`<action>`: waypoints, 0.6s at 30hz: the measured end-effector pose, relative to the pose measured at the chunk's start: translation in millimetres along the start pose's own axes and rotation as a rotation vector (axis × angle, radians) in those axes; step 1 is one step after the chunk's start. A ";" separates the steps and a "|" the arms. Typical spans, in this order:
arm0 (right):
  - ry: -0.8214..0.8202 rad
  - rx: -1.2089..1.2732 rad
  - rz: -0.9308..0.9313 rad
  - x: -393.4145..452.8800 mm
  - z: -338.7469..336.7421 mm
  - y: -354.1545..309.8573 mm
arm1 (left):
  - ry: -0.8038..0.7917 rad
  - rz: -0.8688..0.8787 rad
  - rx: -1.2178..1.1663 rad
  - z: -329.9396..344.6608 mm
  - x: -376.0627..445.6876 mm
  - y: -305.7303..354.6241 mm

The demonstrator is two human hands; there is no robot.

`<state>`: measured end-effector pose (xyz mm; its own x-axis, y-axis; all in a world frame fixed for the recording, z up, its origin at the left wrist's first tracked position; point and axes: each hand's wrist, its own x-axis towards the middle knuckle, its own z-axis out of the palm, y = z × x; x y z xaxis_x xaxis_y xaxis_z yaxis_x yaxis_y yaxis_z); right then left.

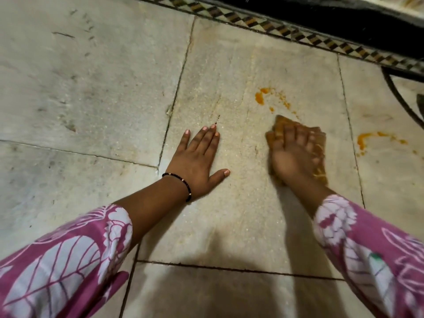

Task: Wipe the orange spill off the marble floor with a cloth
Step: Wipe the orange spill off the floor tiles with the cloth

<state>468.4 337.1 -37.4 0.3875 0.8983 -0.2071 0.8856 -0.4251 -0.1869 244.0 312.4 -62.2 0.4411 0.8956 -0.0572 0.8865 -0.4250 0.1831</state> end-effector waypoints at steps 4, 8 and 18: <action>-0.030 -0.150 -0.424 -55.7 16.9 -12.7 | 0.004 -0.004 0.005 1.6 -0.1 1.6; -0.038 -0.184 -0.515 -109.6 10.1 67.1 | 0.005 0.007 -0.005 2.9 -0.1 -0.5; 0.016 0.015 0.063 28.7 -14.1 57.1 | 0.000 0.015 -0.018 0.5 -1.2 -1.0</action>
<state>533.7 340.2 -40.5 0.4465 0.8712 -0.2040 0.8553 -0.4825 -0.1888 242.7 311.7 -62.8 0.4544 0.8891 -0.0543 0.8771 -0.4359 0.2019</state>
